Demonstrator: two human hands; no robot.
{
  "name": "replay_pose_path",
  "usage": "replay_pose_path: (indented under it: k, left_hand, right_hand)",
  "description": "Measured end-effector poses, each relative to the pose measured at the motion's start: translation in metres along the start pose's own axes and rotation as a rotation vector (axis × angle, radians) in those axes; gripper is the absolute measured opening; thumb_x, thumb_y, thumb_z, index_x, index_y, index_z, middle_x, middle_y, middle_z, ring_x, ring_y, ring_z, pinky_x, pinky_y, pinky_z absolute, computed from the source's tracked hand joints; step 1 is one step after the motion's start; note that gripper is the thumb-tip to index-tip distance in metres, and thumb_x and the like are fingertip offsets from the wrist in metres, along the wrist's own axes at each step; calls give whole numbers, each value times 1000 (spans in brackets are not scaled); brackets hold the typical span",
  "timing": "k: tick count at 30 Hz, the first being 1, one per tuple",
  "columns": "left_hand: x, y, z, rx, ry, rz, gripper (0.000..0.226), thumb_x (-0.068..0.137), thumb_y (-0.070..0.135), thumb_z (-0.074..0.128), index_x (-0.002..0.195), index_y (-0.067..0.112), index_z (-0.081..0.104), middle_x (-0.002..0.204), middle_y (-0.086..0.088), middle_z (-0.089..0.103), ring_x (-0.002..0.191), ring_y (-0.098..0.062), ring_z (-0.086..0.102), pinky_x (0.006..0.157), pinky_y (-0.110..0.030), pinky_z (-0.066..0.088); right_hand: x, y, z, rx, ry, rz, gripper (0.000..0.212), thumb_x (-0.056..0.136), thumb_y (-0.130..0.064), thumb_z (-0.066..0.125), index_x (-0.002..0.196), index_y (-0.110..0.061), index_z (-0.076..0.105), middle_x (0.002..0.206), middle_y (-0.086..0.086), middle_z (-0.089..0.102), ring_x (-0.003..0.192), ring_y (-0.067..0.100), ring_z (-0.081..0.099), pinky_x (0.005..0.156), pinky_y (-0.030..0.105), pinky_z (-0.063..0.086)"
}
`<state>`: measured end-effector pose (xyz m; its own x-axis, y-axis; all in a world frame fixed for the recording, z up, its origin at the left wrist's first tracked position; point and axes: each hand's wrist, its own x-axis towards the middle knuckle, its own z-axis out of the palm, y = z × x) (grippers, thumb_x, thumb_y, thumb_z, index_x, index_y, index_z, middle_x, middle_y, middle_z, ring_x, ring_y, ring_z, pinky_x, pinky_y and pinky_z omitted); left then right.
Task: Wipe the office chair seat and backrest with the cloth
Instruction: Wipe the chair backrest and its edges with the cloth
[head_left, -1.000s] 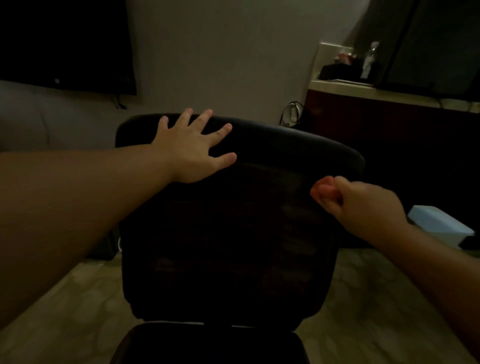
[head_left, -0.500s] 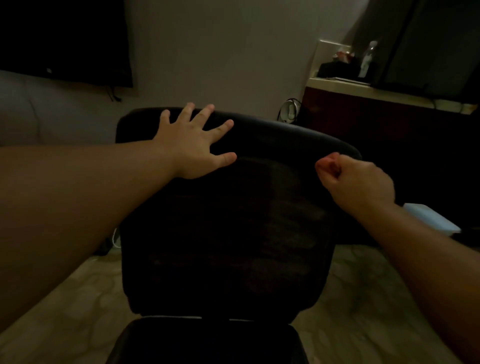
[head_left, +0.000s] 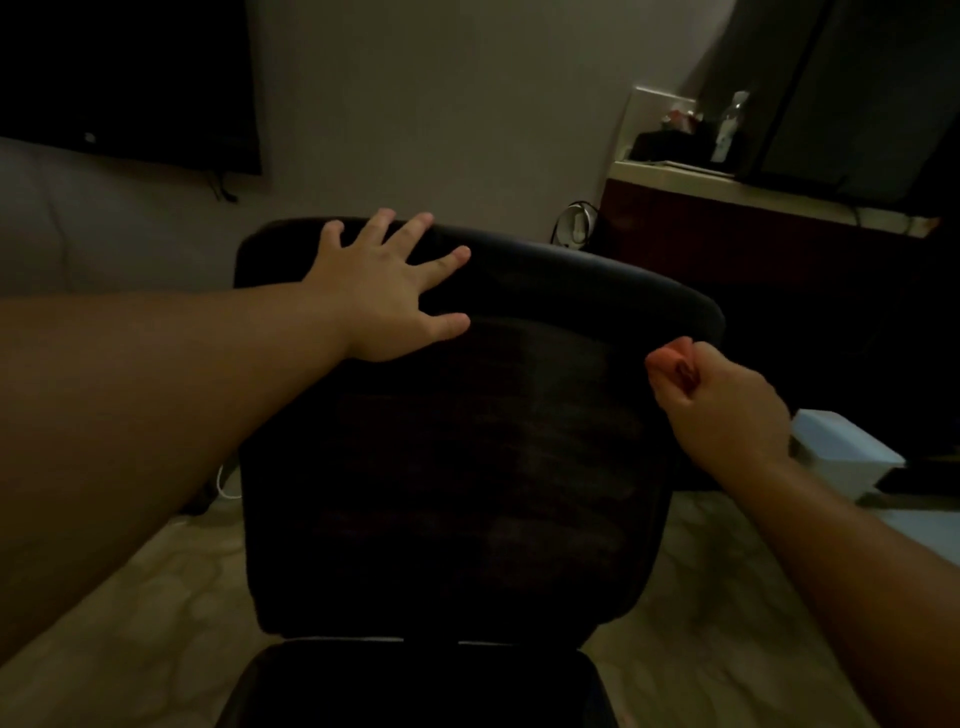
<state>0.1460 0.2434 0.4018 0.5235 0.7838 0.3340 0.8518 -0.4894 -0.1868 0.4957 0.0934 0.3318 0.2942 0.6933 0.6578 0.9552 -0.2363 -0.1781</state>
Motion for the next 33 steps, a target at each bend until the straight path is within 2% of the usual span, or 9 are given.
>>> replay_pose_path:
  k: [4,9,12,15,22,25,27,29,33]
  left_hand:
    - [1,8,-2,-7,7,10,88,83,94,13,159,58,-9,176,3,-14,161,-33,-9,123,-70,5]
    - [-2,0,-2,-9,13,21,82,88,90,18,159,58,-8,176,3,-13,161,-32,-8,123,-69,6]
    - [3,5,-3,-24,0,22,83,87,92,17,159,58,-8,176,4,-14,161,-32,-10,123,-69,4]
    - [5,8,-1,-24,-6,17,87,83,94,16,159,58,-8,176,3,-14,161,-34,-11,123,-71,3]
    - [-3,-1,-4,-36,8,49,85,84,93,15,160,58,-5,176,3,-13,161,-32,-9,123,-70,5]
    - [3,7,-6,-46,-8,31,85,86,92,18,160,57,-3,176,2,-12,161,-34,-10,122,-71,3]
    - [1,6,-3,-42,4,31,85,87,92,18,160,57,-4,176,2,-12,161,-34,-10,122,-71,3]
    - [-5,1,-2,-49,13,26,84,87,91,18,160,57,-3,176,2,-12,161,-32,-10,123,-70,3]
    - [-11,-4,-16,-86,-21,71,81,90,88,23,162,55,4,176,5,-9,162,-28,-8,125,-66,5]
  right_hand:
    - [18,-33,-10,22,34,-86,34,105,-55,54,128,-31,47,86,-3,60,63,17,57,54,29,43]
    - [-8,-62,-2,-346,-209,-428,34,104,-63,34,121,-35,43,84,-7,58,60,12,55,51,29,45]
    - [5,-41,-12,-306,-150,-323,37,101,-64,40,119,-32,49,83,-6,60,60,12,56,54,31,51]
    - [36,-66,-7,-60,42,-126,29,105,-52,52,114,-25,54,81,-4,60,56,8,48,49,23,36]
    - [5,-56,-5,-222,-145,-440,29,102,-60,45,102,-32,51,84,-11,67,59,8,59,46,23,34]
    - [26,-65,-6,-211,-15,-243,37,100,-60,53,108,-24,55,76,-7,58,53,8,52,48,26,44]
    - [33,-93,2,-51,33,-122,32,102,-55,56,108,-24,52,75,-9,52,53,5,47,48,23,36]
    - [21,-117,10,-8,-43,-203,26,103,-55,54,105,-31,43,76,-12,53,55,4,46,51,25,35]
    - [6,-97,4,-287,-231,-459,31,100,-64,47,96,-37,31,79,-9,60,56,7,52,49,27,39]
